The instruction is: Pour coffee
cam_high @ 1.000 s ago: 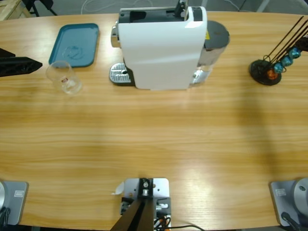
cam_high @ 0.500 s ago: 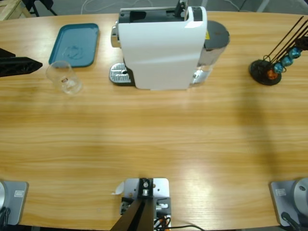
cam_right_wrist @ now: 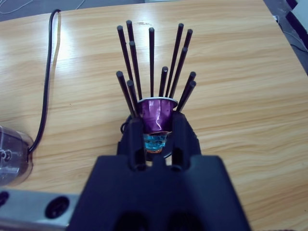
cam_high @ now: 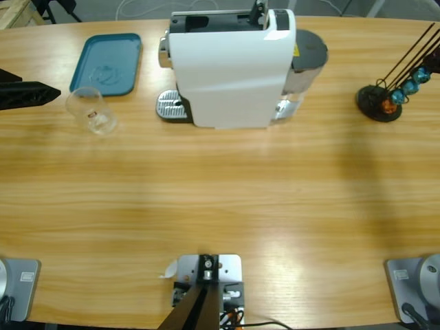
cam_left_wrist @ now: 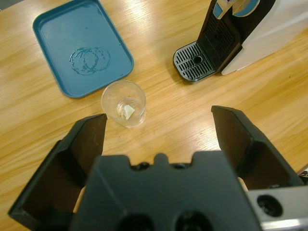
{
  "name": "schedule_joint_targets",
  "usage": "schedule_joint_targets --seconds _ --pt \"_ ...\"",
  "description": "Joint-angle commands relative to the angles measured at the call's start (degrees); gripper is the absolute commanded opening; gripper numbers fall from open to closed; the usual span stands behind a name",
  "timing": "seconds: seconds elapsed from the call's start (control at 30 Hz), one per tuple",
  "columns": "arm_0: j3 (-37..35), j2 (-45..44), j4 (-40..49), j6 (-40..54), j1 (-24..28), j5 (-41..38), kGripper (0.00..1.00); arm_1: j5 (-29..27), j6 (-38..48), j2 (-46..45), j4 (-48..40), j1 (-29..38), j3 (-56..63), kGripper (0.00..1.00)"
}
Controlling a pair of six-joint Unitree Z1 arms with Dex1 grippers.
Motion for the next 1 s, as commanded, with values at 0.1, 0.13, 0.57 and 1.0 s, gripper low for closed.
schedule_joint_targets --seconds 0.1,0.13,0.57,1.0 --pt "2.1 1.0 0.2 0.4 -0.8 -0.9 0.936 0.6 -0.2 0.9 -0.8 -0.9 1.4 0.0" --pt "2.1 1.0 0.3 0.4 -0.8 -0.9 0.936 0.5 -0.2 0.3 -0.5 -0.9 1.3 0.0" --pt "2.2 -0.8 0.3 0.3 -0.9 -0.9 0.936 -0.8 -4.9 -12.0 24.9 0.2 -21.3 0.0" --pt "2.1 -2.4 0.4 0.5 -2.4 -1.2 0.945 24.8 -40.9 -2.0 49.5 45.3 -37.7 0.0"
